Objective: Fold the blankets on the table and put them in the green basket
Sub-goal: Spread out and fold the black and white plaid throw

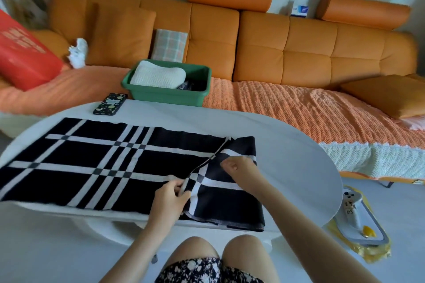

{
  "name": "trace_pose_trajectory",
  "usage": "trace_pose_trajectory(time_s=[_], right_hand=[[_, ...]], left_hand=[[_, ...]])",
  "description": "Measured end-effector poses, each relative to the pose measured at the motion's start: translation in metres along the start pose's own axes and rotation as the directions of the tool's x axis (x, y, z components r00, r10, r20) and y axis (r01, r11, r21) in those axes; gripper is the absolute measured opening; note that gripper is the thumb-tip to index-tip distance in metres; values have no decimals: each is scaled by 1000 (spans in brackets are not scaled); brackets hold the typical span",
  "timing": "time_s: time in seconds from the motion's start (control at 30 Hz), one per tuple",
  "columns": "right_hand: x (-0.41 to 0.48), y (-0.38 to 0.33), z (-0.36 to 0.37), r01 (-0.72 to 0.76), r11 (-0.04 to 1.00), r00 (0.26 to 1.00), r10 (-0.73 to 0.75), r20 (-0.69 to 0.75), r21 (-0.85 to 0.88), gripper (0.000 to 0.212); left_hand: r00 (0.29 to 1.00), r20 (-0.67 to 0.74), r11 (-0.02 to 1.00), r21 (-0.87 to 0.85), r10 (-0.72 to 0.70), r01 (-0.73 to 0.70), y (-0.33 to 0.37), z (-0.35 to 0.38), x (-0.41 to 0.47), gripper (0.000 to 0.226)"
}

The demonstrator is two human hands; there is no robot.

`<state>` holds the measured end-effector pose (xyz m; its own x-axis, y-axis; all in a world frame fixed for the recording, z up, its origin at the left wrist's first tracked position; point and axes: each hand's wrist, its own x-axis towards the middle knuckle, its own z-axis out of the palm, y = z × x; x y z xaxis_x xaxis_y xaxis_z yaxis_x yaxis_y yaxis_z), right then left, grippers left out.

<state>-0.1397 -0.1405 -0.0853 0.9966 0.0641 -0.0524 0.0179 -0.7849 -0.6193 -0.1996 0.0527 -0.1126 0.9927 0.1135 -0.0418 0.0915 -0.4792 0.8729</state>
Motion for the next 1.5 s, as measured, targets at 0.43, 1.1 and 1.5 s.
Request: trace_pose_trajectory(time_s=[0.43,1.1,1.5], right_hand=[[108,25,-7,-33,959,999,39,14,-280,43],[150,-56,-16,423,904,905,-425,-23,-57,12],[225,-209,133,372,928,875,-359,324,23,23]], left_hand=[[999,-17,995,97,39,-37,-4,3,-1,5],[999,-44,933,-359,-15,-2,3,-35,4,15],[858,-416,900,-422,-301,111,-74,-173,29,11]])
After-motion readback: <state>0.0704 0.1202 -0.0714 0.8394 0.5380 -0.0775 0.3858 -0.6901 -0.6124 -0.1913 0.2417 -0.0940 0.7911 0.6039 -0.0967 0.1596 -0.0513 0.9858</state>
